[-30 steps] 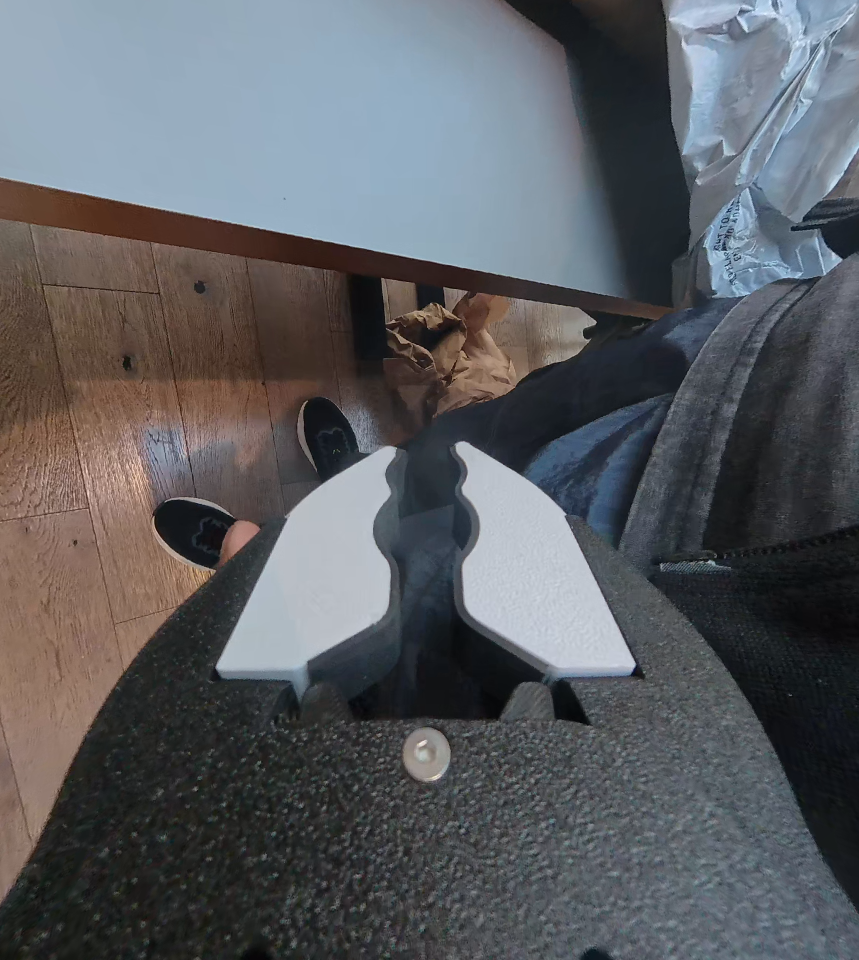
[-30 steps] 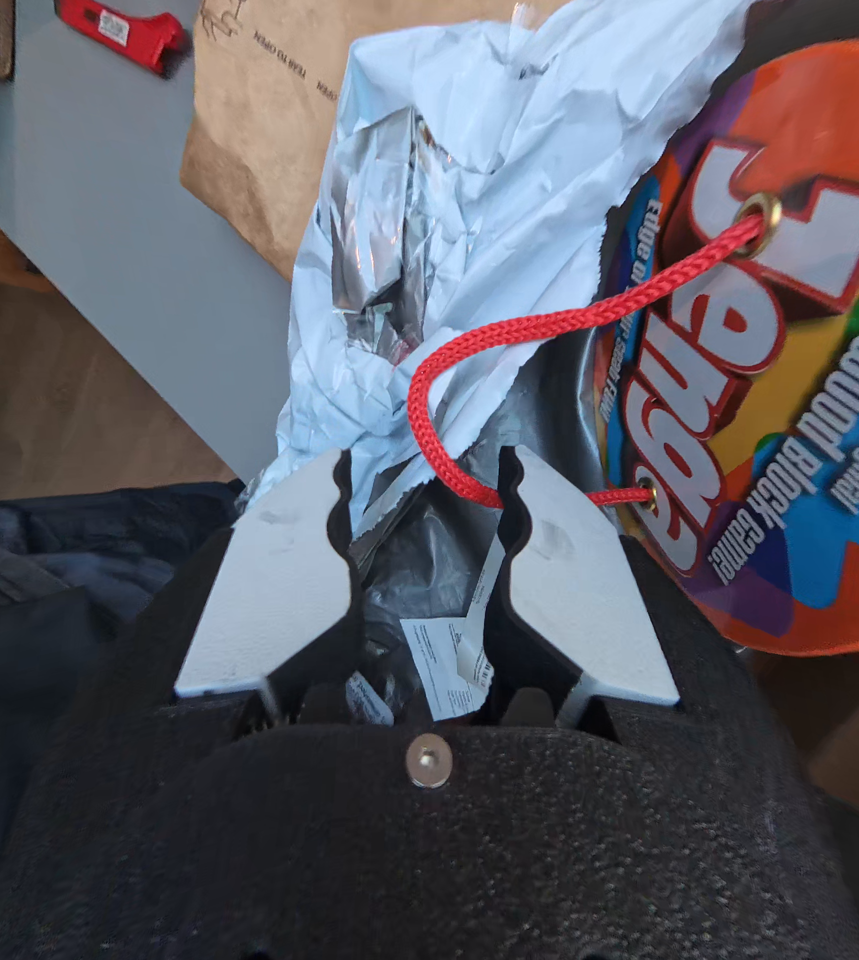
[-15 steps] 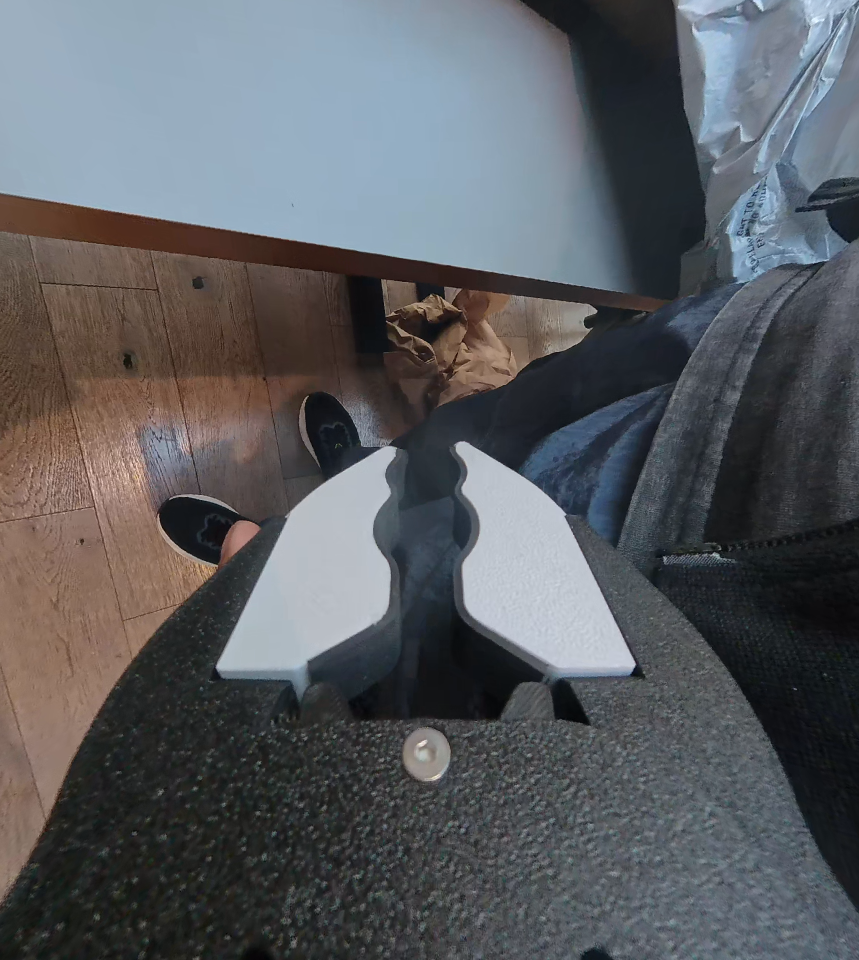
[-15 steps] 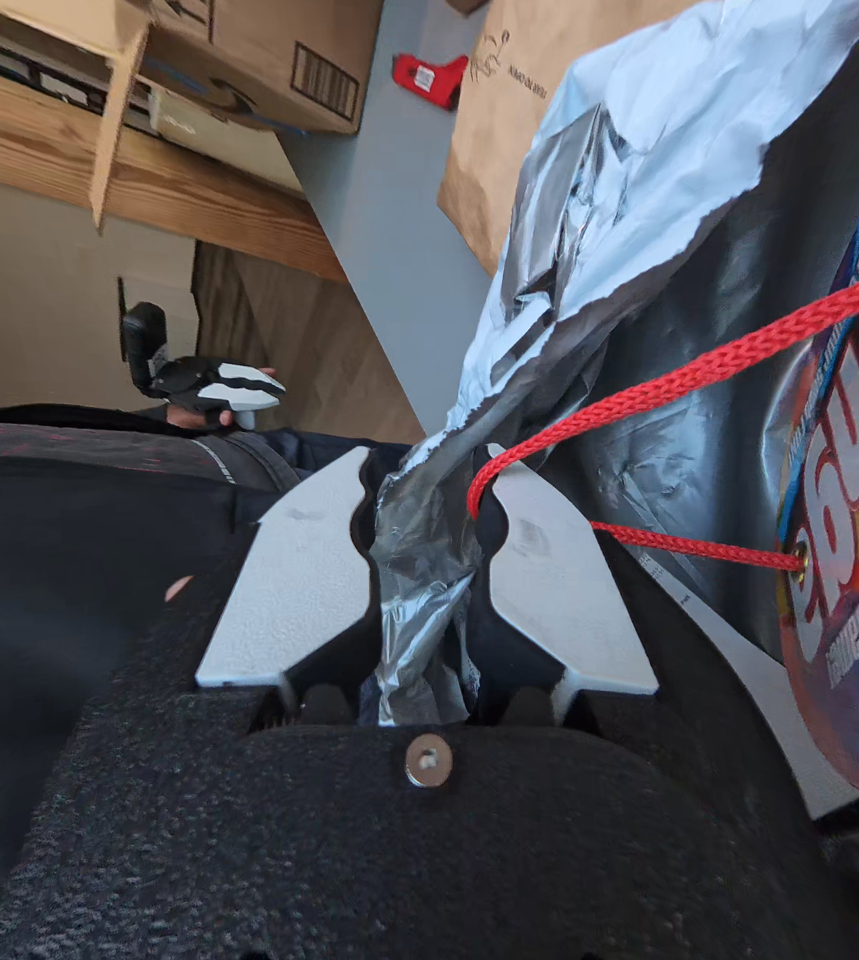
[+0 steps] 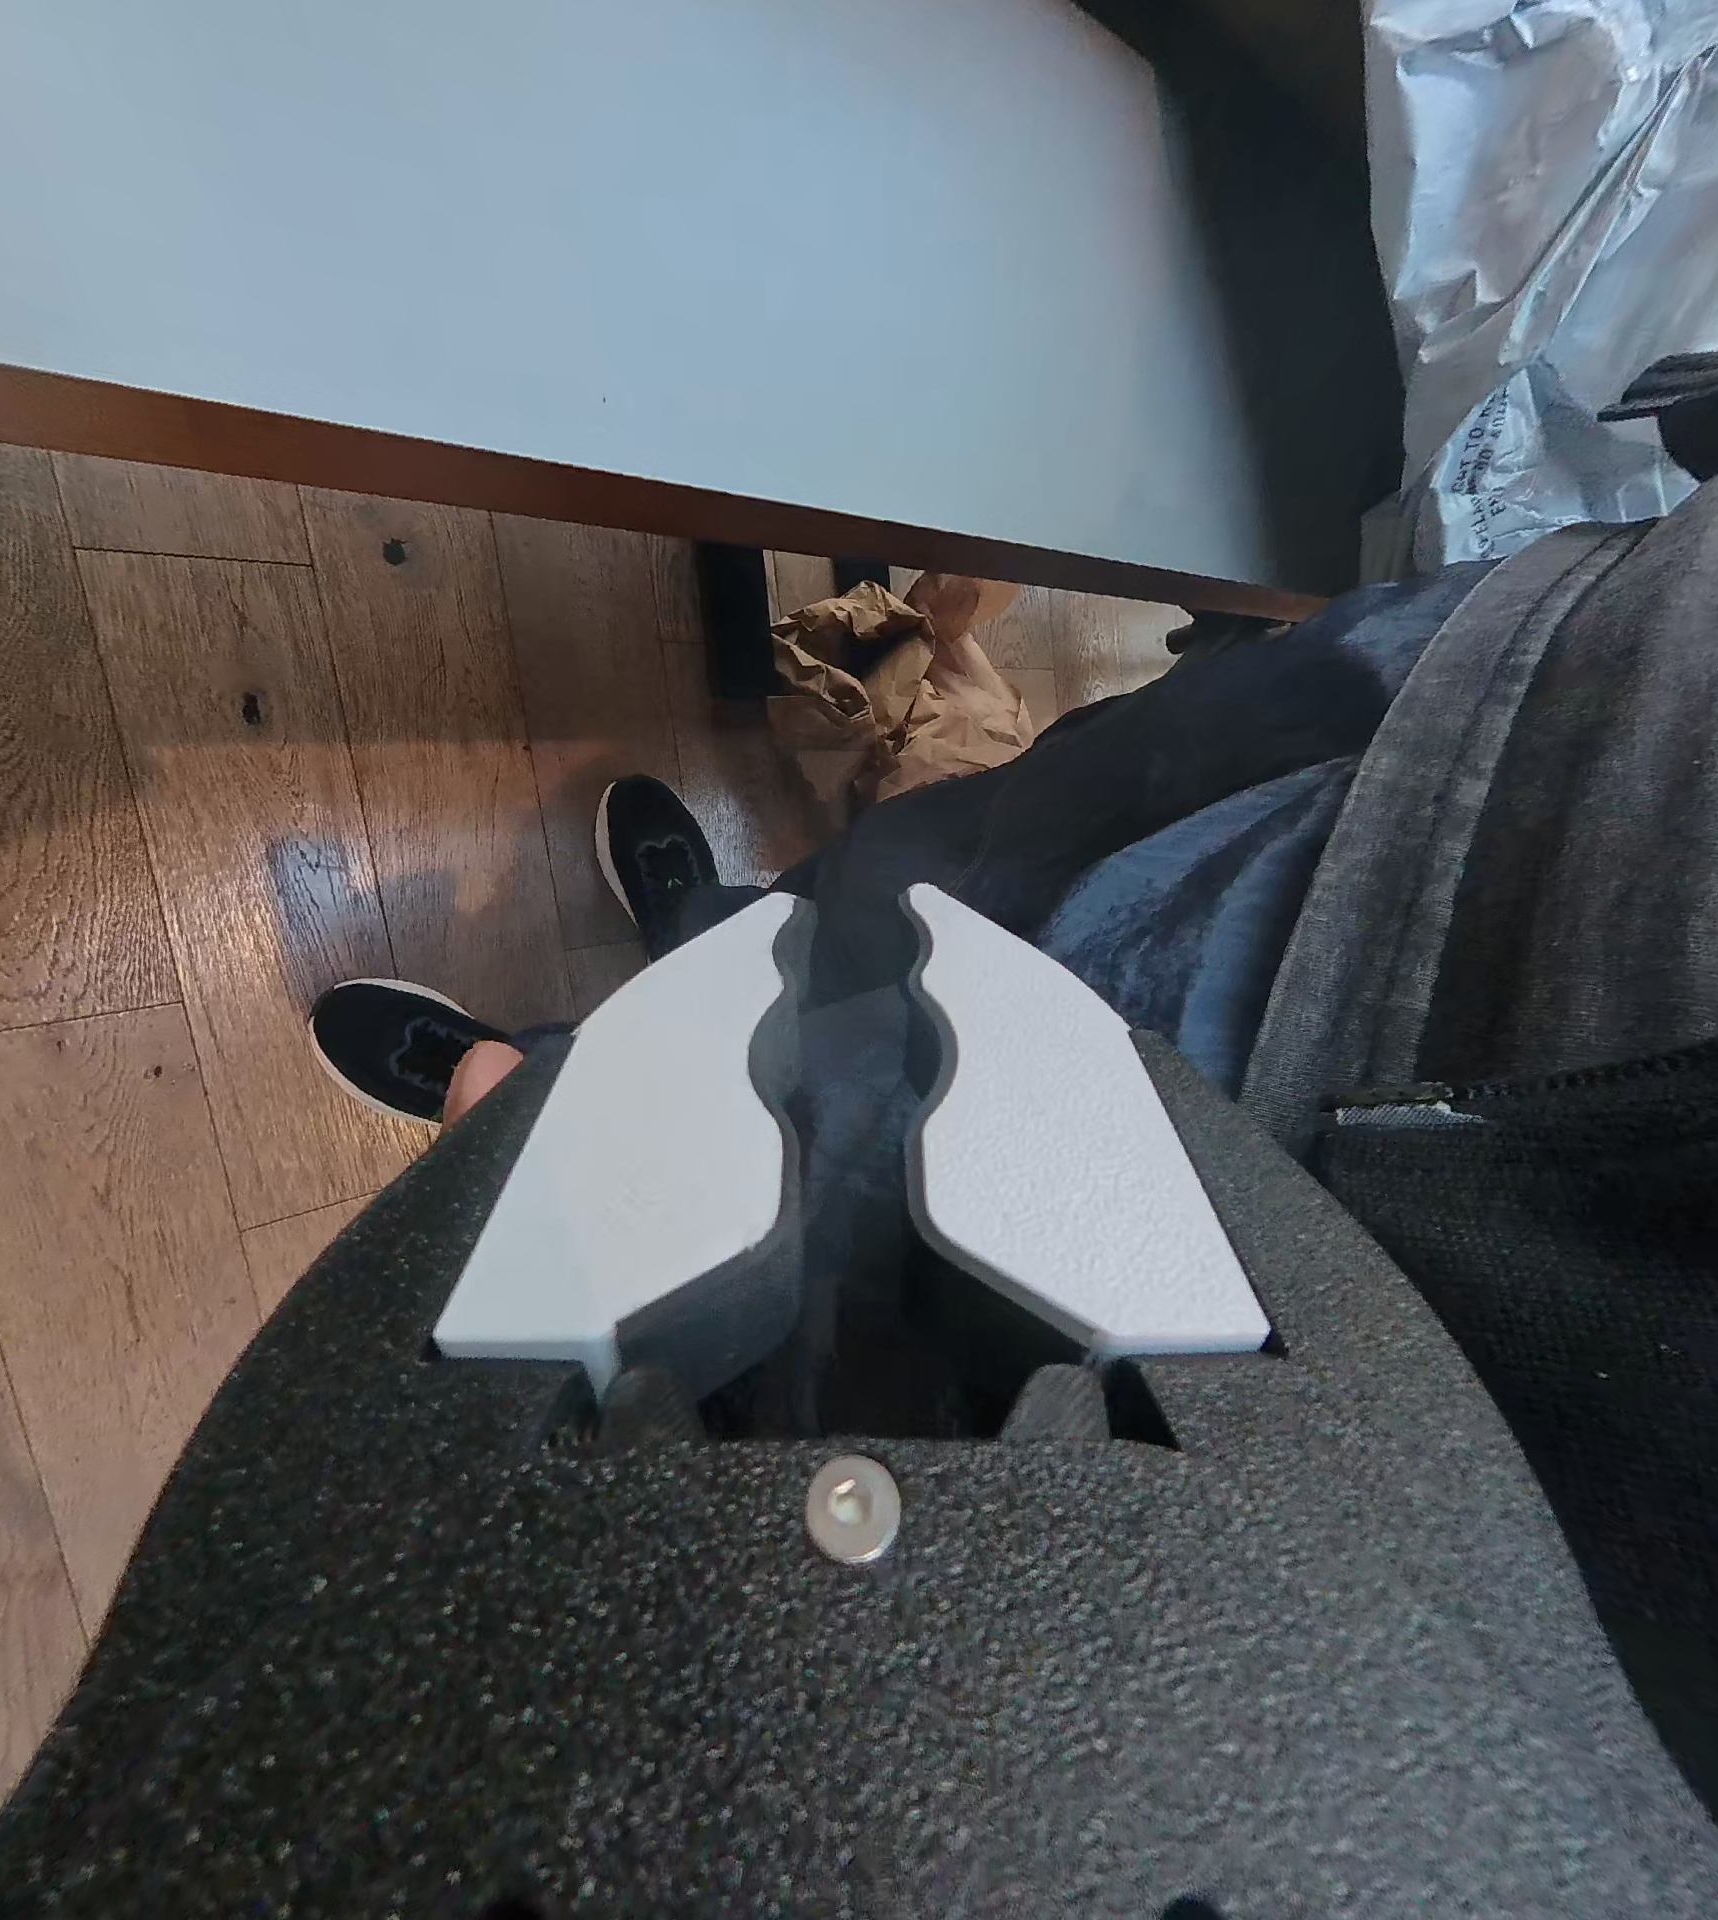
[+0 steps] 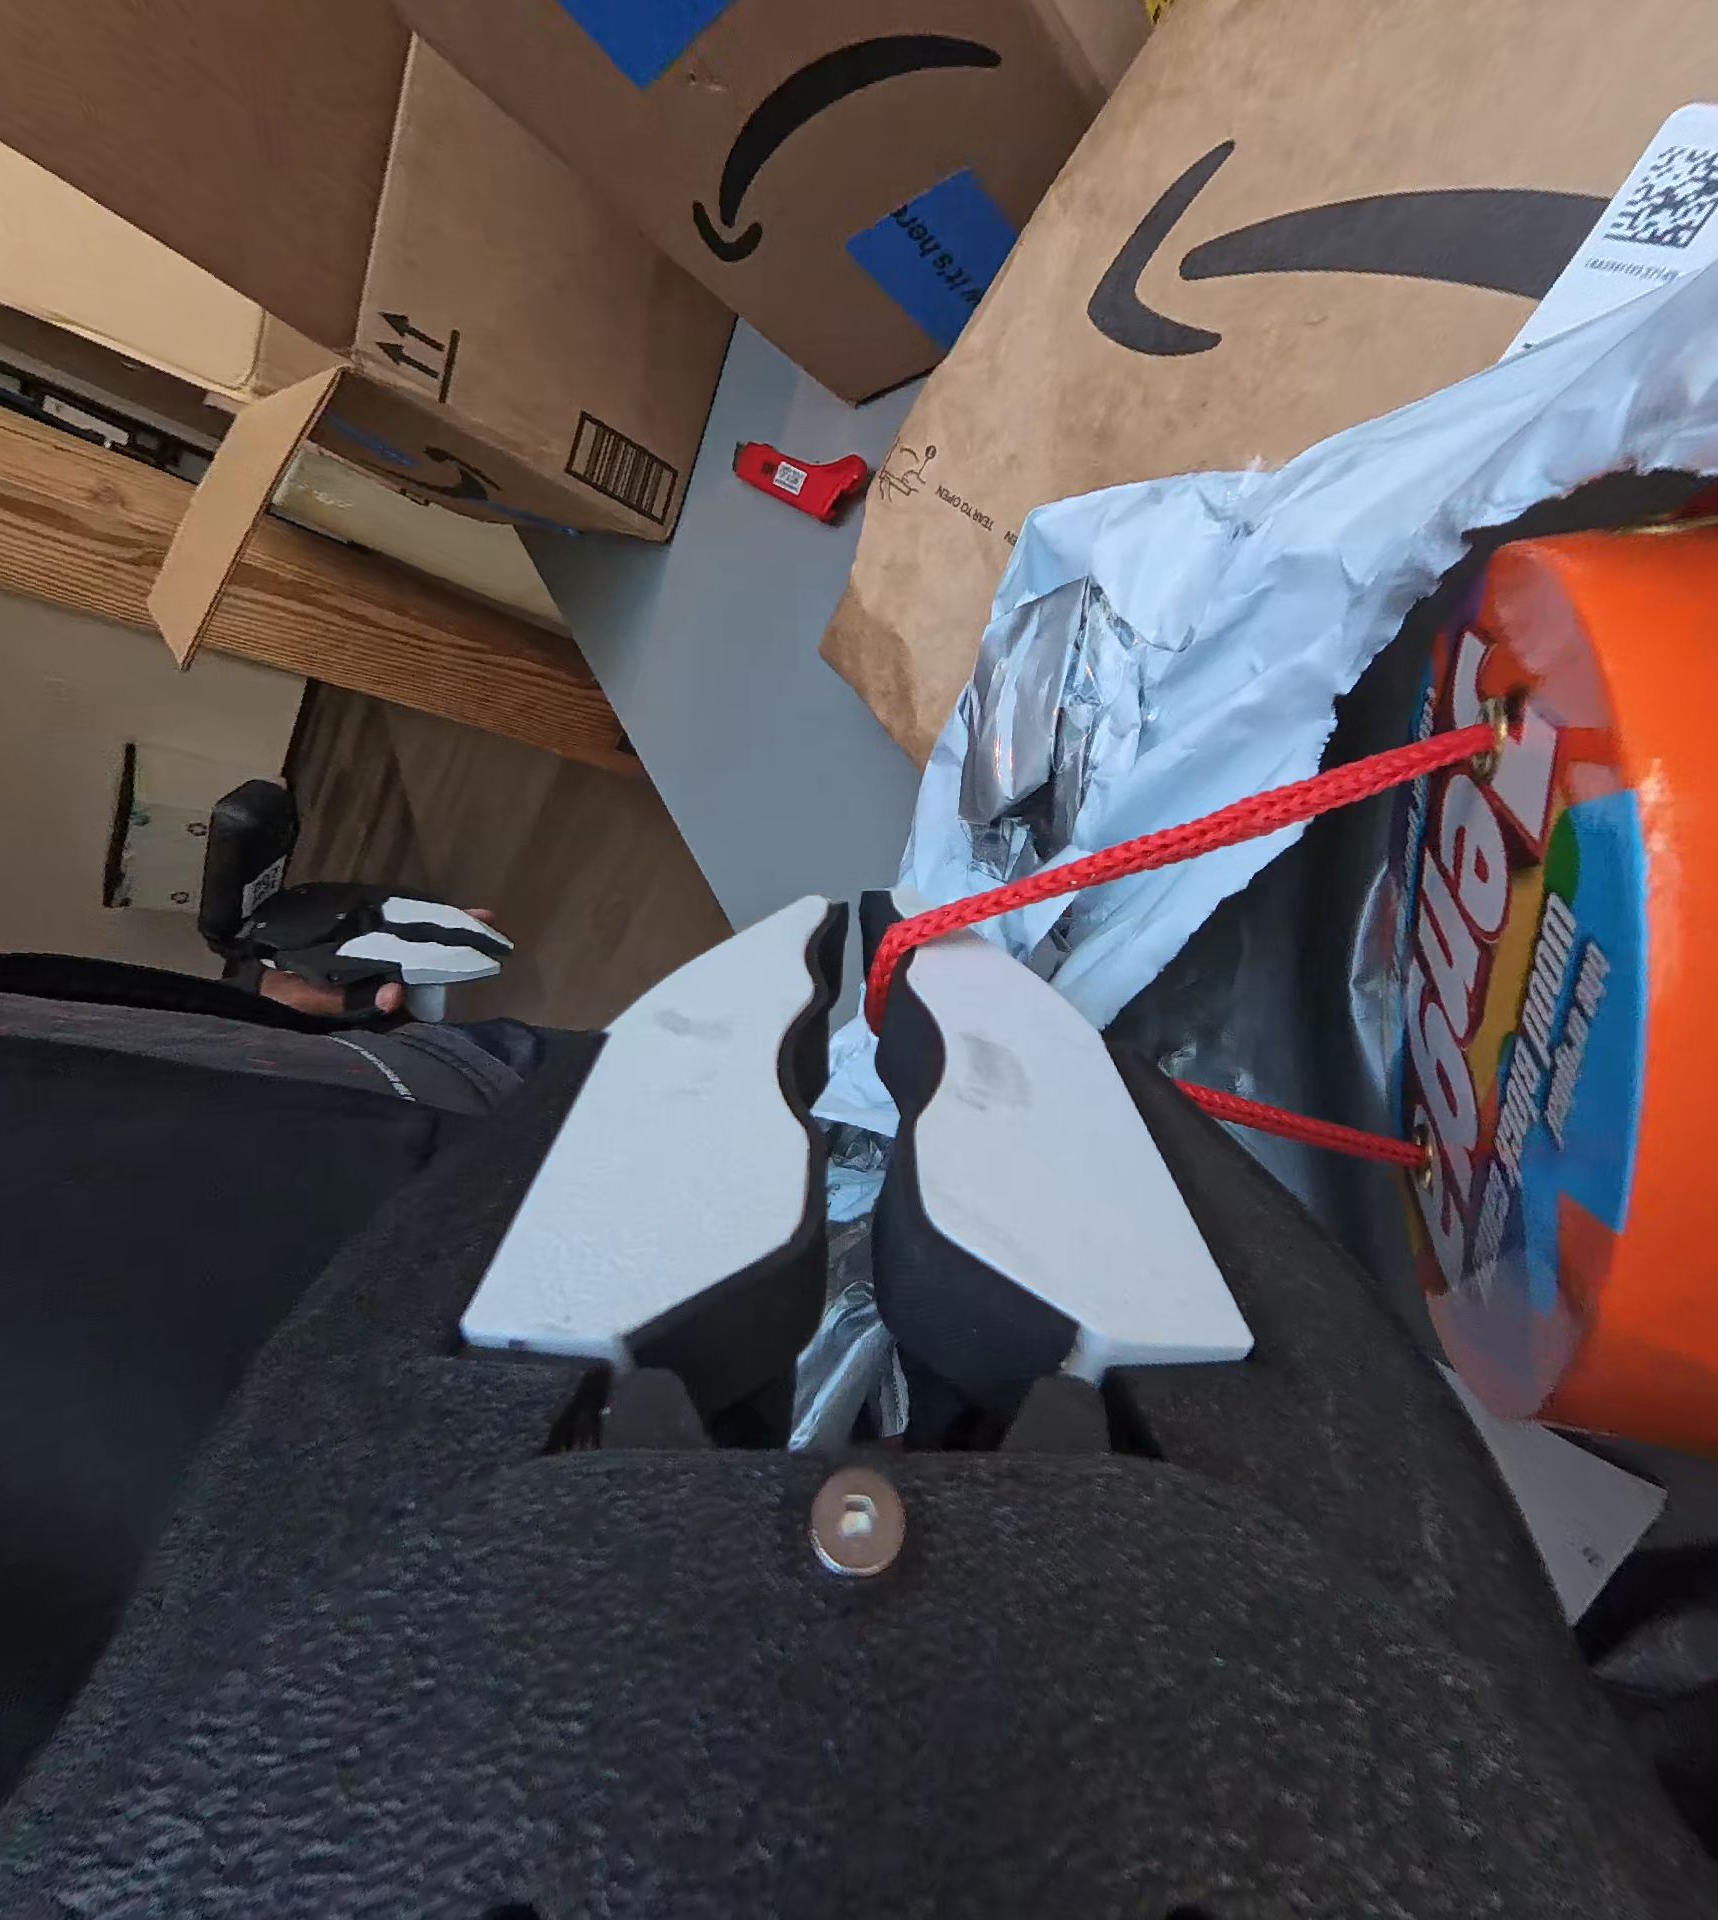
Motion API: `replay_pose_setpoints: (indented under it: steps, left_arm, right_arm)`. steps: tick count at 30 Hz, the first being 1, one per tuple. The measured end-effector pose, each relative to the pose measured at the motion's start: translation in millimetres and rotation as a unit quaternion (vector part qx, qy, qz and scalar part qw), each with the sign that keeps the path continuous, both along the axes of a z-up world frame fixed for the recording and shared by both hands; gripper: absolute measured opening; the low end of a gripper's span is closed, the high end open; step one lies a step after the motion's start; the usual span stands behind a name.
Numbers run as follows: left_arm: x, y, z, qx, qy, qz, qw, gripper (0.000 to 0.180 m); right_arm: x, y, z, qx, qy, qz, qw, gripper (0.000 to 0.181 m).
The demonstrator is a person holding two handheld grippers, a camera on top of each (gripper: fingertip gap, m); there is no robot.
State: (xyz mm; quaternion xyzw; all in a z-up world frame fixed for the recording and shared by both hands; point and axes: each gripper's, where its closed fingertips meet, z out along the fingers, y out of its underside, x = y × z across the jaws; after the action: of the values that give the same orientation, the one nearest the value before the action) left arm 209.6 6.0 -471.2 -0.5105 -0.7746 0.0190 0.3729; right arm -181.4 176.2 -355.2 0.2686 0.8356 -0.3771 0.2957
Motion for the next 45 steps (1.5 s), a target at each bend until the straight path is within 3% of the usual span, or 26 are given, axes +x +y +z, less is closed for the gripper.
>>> replay_pose_setpoints:
  steps: [7, 18, 27, 35, 45]
  left_arm:
    - [-5, 2, -1, 0.002, 0.002, -0.003, 1.000, 0.015]
    - [-16, 3, -1, 0.004, 0.007, -0.006, 1.000, 0.015]
    - [-27, 4, -2, 0.006, 0.012, -0.018, 1.000, 0.015]
    - [-34, 12, -3, 0.009, 0.015, -0.028, 0.999, 0.015]
    - [-30, 14, -4, 0.010, 0.010, -0.021, 1.000, 0.015]
  right_arm:
    - [0, -10, 39, -0.078, 0.004, -0.020, 0.997, 0.000]
    - [-16, -9, 94, -0.135, 0.046, -0.060, 0.988, 0.000]
    - [-47, 2, 126, -0.133, 0.079, -0.092, 0.984, 0.000]
    - [-89, 25, 174, -0.207, 0.073, -0.161, 0.962, 0.000]
    - [-125, 70, 202, -0.166, 0.138, -0.195, 0.957, 0.000]
